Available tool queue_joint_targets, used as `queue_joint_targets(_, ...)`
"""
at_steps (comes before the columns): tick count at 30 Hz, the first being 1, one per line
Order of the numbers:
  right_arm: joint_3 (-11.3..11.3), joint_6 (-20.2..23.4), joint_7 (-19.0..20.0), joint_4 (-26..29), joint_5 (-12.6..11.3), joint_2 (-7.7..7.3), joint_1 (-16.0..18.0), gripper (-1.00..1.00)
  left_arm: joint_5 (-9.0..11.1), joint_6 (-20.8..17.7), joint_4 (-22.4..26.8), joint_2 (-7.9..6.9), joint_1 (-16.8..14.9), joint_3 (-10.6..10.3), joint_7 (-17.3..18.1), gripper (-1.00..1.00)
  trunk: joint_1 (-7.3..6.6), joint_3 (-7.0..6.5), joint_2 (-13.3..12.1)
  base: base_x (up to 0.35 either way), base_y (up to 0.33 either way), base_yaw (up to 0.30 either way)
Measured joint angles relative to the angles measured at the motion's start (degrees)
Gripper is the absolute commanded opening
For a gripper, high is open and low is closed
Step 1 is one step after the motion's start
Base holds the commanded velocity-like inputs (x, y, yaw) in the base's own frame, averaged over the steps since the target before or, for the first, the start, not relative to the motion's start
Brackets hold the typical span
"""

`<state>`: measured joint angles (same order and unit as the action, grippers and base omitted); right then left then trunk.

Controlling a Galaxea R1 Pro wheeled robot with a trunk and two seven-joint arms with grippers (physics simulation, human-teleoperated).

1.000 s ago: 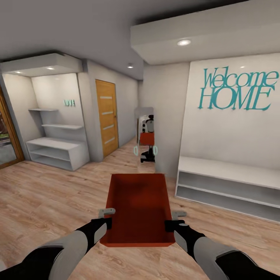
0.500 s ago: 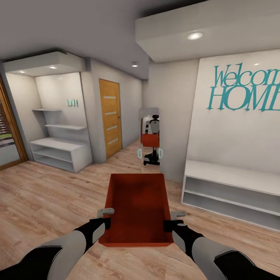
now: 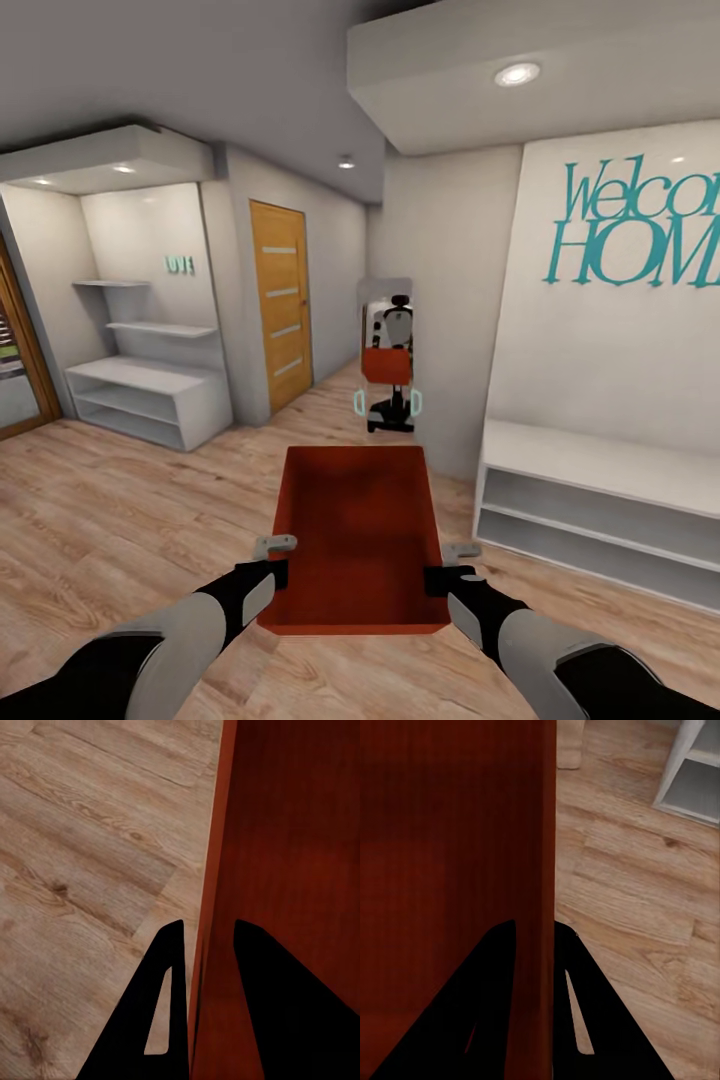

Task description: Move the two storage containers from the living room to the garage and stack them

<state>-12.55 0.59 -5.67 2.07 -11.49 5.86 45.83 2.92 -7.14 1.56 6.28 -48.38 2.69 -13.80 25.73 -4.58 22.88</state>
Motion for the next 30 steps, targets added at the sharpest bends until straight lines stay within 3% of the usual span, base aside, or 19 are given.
queue_joint_targets(6, 0.00, 0.16, -0.04, 0.05, 0.09, 0.04, 0.01, -1.00, 0.15, -0.02, -0.05, -0.05, 0.01, -0.06, 0.02, -1.00, 0.00, 0.00, 0.00, 0.322, 0.000, 0.110)
queue_joint_targets(30, 0.01, 0.20, 0.07, 0.06, 0.10, -0.04, 0.01, -1.00, 0.18, -0.02, -0.06, 0.03, 0.01, -0.06, -0.09, -1.00, 0.00, 0.00, 0.00, 0.322, 0.000, 0.271)
